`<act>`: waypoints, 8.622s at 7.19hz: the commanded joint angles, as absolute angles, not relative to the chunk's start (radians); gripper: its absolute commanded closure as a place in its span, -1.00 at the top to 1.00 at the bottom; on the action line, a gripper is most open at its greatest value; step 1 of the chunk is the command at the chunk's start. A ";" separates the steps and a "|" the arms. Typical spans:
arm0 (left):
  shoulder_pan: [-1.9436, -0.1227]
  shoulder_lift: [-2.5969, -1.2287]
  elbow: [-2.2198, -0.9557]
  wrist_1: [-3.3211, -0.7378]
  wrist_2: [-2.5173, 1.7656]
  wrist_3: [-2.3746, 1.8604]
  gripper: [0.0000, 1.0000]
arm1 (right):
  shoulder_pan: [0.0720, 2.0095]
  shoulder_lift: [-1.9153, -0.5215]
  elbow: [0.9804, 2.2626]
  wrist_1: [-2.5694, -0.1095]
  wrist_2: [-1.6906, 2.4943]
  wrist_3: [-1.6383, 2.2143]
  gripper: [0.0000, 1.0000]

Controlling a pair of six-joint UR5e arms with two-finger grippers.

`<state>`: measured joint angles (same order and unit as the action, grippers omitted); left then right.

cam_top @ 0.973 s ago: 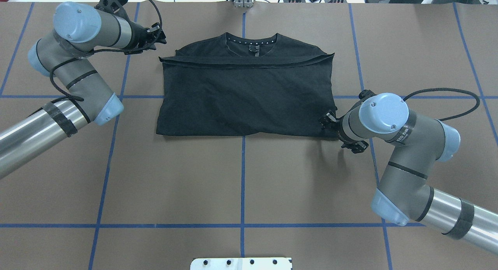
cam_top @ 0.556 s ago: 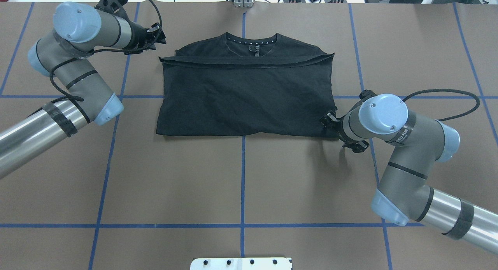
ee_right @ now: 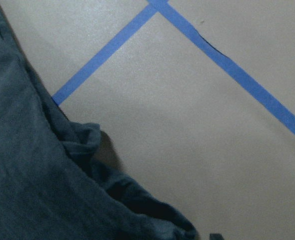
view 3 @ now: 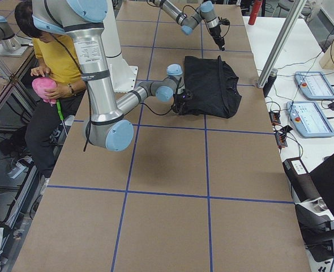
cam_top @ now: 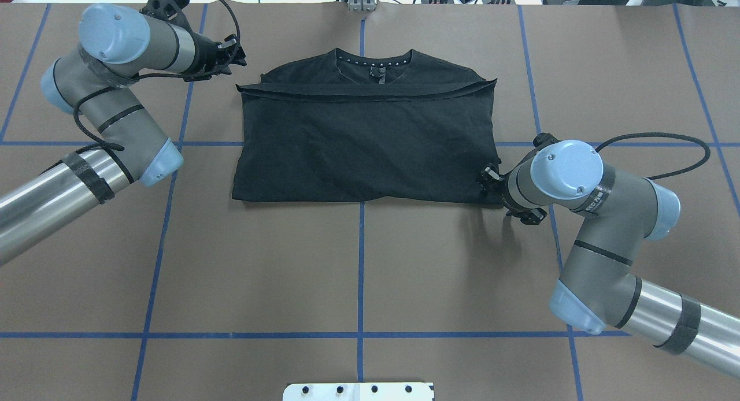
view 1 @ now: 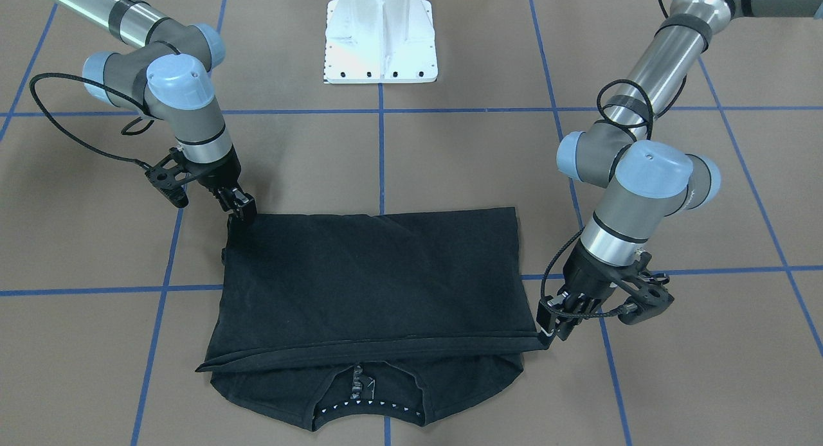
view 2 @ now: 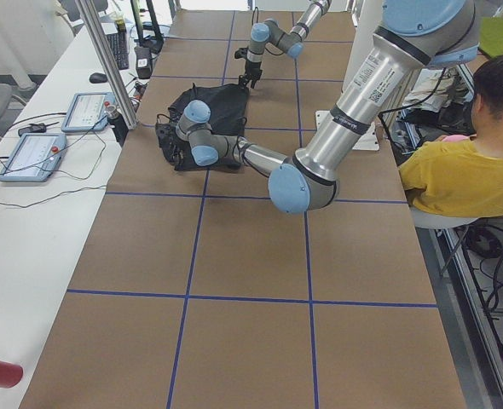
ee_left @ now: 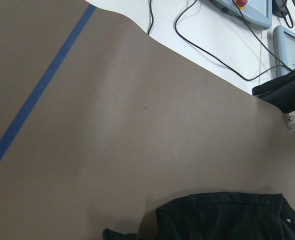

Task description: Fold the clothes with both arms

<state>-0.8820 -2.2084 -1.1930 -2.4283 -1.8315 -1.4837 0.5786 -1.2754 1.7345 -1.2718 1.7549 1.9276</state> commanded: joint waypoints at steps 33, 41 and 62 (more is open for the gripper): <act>-0.500 -1.890 -1.681 -2.264 -1.663 -1.681 0.06 | 0.466 -1.459 2.166 -1.275 2.233 2.304 1.00; -0.503 -1.902 -1.646 -2.272 -1.649 -1.671 -1.00 | 0.469 -1.460 2.171 -1.275 2.235 2.304 1.00; -0.851 -2.126 -1.405 -2.496 -1.831 -1.293 0.44 | 0.301 -1.326 2.105 -1.515 1.756 1.528 0.77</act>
